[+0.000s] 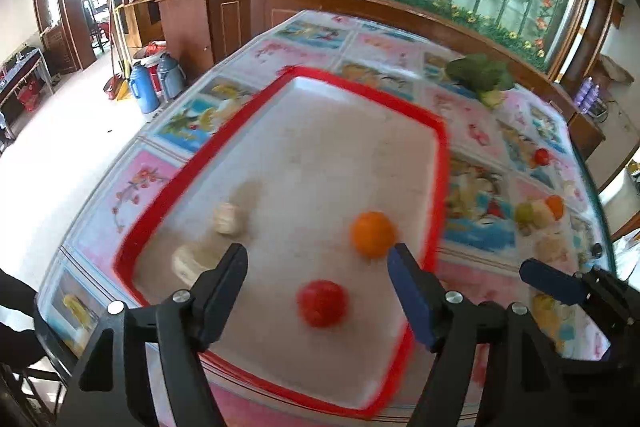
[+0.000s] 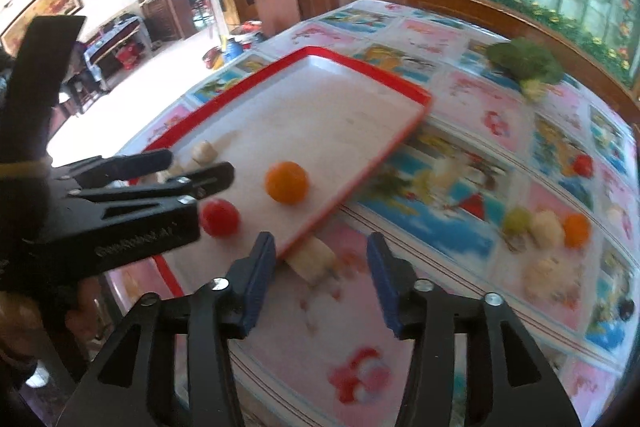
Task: Organize fruits
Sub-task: 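Open both tools inside the tray, releasing the orange and the beige ball, then withdraw both open tools from the tray toward the remaining items, then grasp a beige block with the right tool while the left tool grasps the green lime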
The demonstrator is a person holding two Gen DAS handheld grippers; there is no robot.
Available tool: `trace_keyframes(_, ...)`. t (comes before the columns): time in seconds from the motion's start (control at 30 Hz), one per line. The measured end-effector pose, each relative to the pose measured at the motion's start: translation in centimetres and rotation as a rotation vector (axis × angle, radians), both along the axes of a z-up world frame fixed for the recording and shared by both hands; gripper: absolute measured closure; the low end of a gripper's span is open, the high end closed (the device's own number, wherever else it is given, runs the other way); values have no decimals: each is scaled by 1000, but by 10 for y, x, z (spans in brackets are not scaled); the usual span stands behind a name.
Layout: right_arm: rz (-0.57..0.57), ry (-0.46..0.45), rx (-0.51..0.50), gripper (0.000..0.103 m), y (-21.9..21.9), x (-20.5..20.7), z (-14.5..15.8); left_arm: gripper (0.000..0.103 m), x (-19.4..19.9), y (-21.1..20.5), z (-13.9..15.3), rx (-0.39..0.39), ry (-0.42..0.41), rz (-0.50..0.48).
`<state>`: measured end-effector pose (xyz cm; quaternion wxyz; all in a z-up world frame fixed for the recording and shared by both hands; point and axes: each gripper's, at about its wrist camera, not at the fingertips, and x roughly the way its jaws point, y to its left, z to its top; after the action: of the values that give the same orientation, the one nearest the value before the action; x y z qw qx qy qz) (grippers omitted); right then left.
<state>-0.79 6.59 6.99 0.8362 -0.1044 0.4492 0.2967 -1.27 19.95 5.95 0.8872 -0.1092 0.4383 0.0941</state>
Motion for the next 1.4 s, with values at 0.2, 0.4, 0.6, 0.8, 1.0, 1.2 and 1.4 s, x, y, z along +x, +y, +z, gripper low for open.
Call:
trace_keyframes(0.2, -103, -9, 15, 35, -48, -8, 6, 22, 0, -45, 8, -31, -20, -64)
trace_keyframes(0.4, -206, -10, 34, 32, -97, -15, 5, 20, 5, -94, 9, -9, -10, -159)
trace_keyframes(0.6, -298, 15, 46, 32, -145, -15, -3, 18, 9, -131, 0, 11, 29, -233)
trace_keyframes(0.8, -382, 22, 46, 32, -188, -9, -12, 18, 14, -149, -8, 22, 69, -263)
trace_keyframes(1.0, -375, 33, 85, 32, -194, 24, -19, 18, 14, -153, -10, 55, 90, -275)
trace_keyframes(1.2, -313, 21, 49, 32, -168, 53, -29, 18, 18, -149, -13, 67, 107, -268)
trace_keyframes(1.4, -274, 43, 15, 33, -153, 72, -45, 18, 30, -147, -16, 75, 121, -279)
